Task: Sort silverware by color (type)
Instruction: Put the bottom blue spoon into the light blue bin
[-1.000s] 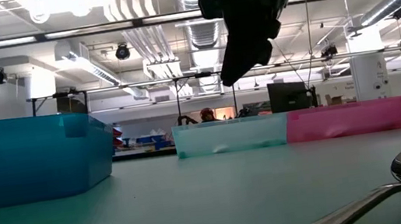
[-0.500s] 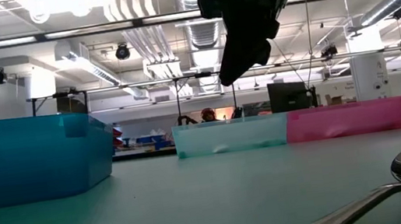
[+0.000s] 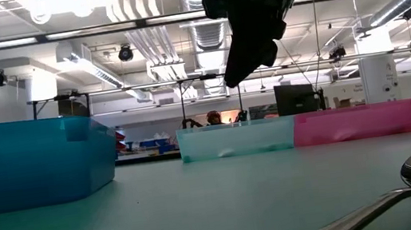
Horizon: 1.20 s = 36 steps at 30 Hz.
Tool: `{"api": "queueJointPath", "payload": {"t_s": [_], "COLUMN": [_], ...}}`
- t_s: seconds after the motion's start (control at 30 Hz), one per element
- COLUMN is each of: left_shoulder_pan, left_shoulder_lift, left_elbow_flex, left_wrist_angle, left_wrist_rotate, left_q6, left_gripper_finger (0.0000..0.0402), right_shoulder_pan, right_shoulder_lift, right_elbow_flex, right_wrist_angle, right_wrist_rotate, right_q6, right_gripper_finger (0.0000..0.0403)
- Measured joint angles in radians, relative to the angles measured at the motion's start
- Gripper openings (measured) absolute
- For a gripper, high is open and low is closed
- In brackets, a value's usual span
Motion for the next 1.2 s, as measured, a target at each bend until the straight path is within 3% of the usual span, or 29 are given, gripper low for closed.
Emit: {"api": "queueJointPath", "payload": {"t_s": [0.3, 0.73, 1.2], "left_shoulder_pan": [0.0, -0.005, -0.024], "left_shoulder_lift": [0.05, 0.045, 0.042], "left_elbow_flex": [0.006, 0.062, 0.084], "left_wrist_angle": [-0.014, -0.012, -0.026], "left_wrist_rotate": [0.002, 0.061, 0.066], "left_q6": [-0.005, 0.028, 0.04], "left_gripper_finger": [0.0123, 0.0123, 0.0123], "right_shoulder_pan": [0.0, 0.0, 0.0], "right_shoulder_lift": [0.0, 0.0, 0.0], "right_elbow_flex": [0.0, 0.0, 0.0], "right_wrist_angle": [0.001, 0.003, 0.011], "right_wrist_rotate": [0.0, 0.0, 0.0], "right_q6": [0.0, 0.0, 0.0], "right_gripper_finger": [0.0086, 0.0073, 0.0086]}}
